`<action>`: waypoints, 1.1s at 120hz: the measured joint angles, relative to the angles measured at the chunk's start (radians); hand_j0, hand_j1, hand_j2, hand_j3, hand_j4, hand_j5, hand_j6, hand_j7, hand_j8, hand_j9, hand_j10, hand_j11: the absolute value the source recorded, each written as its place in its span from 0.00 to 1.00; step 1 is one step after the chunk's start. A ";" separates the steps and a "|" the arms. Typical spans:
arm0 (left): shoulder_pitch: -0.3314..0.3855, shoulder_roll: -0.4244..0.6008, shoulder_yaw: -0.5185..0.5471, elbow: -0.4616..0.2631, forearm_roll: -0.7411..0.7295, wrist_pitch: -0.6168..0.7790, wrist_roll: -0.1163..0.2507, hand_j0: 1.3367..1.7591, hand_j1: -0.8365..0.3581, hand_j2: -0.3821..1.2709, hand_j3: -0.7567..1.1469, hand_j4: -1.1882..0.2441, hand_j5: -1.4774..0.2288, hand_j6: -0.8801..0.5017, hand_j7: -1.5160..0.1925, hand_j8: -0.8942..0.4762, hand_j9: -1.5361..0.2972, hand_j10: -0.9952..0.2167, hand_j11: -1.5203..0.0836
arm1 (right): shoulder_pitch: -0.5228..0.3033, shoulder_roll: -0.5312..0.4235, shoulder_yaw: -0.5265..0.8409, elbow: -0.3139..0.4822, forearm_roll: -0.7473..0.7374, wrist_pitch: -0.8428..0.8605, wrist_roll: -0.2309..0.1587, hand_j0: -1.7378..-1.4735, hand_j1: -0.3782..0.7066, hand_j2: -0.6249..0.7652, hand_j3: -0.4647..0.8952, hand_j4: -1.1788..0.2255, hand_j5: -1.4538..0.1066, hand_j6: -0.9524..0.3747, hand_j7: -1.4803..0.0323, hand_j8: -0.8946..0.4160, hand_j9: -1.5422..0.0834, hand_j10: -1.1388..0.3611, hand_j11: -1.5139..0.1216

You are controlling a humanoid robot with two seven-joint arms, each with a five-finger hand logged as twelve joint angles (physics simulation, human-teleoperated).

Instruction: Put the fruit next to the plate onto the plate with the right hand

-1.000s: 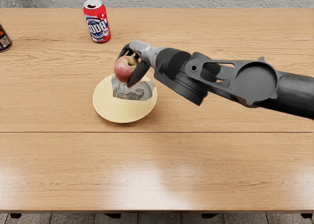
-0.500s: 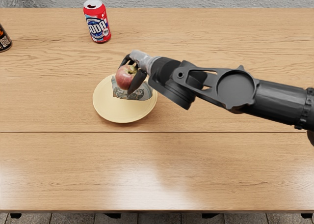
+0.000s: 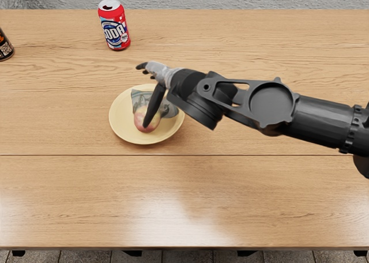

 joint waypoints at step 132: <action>-0.005 0.000 -0.001 0.000 0.000 0.000 0.000 0.76 0.98 0.23 0.40 0.82 0.86 0.63 0.88 0.65 0.83 0.81 0.94 | -0.585 -0.873 0.540 0.354 0.979 0.905 0.000 0.30 0.03 0.45 0.34 0.84 0.93 0.72 0.98 0.68 0.95 0.76 0.93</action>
